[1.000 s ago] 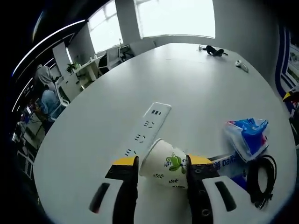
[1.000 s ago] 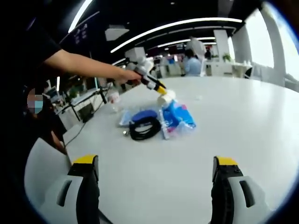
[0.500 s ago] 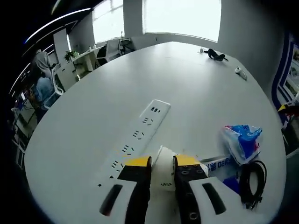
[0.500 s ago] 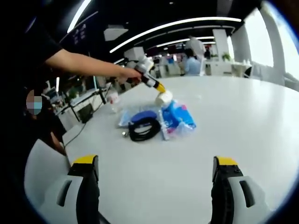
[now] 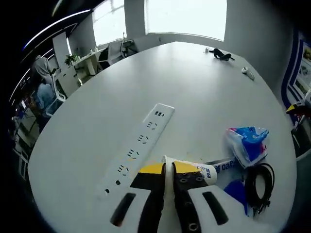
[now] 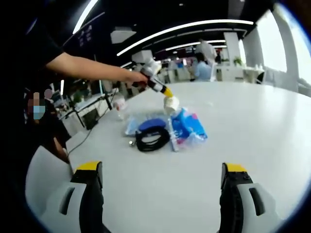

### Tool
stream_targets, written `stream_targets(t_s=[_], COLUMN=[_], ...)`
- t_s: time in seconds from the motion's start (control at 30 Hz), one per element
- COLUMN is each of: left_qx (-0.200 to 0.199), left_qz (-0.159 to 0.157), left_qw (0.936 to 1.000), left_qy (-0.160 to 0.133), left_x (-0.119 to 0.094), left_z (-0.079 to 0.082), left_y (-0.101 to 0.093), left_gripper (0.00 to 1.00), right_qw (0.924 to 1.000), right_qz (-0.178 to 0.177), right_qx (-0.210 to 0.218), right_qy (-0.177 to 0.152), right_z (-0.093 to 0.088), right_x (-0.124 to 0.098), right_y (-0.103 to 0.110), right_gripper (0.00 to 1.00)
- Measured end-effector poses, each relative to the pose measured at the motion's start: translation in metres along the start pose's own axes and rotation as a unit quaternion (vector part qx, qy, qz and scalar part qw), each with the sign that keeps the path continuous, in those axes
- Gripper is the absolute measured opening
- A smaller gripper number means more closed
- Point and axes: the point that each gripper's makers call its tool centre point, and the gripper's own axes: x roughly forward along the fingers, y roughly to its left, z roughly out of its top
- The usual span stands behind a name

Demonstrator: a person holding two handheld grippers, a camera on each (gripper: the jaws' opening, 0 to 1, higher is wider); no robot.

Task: Arrange the tabletop items into an orderly group along one side of the table until the central work area is clear of visible clutter.

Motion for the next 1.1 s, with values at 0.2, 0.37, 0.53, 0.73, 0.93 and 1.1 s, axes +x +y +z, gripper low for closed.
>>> stream_targets(t_s=[0.2,0.37,0.53,0.73,0.93,1.1], left_qx=[0.012,0.016,0.031,0.069,0.128,0.128], left_qz=[-0.004,-0.011,-0.021,-0.005,0.022,0.036], left_qw=[0.9999,0.9998,0.9993,0.9974,0.9911,0.9905], left_qy=[0.006,0.007,0.006,0.018,0.028,0.036], left_x=[-0.008,-0.015,-0.02,-0.022,-0.027,-0.029], left_z=[0.004,0.006,0.007,0.006,0.005,-0.003], left_y=[-0.007,-0.016,-0.03,-0.032,-0.031,-0.032], left_gripper=[0.01,0.01,0.0,0.0,0.0,0.0], right_qw=[1.0,0.9999,0.9998,0.9996,0.9995,0.9995], right_qz=[0.001,0.007,0.012,0.017,0.017,0.017], right_qx=[0.001,-0.005,-0.008,-0.014,-0.016,-0.017], right_qy=[-0.008,-0.01,-0.014,-0.016,-0.019,-0.022], right_z=[0.004,0.007,0.01,0.013,0.015,0.016], right_x=[0.0,0.001,0.001,0.0,-0.002,-0.005], right_y=[0.0,0.004,0.006,0.011,0.011,0.011], right_gripper=[0.99,1.0,1.0,1.0,1.0,1.0])
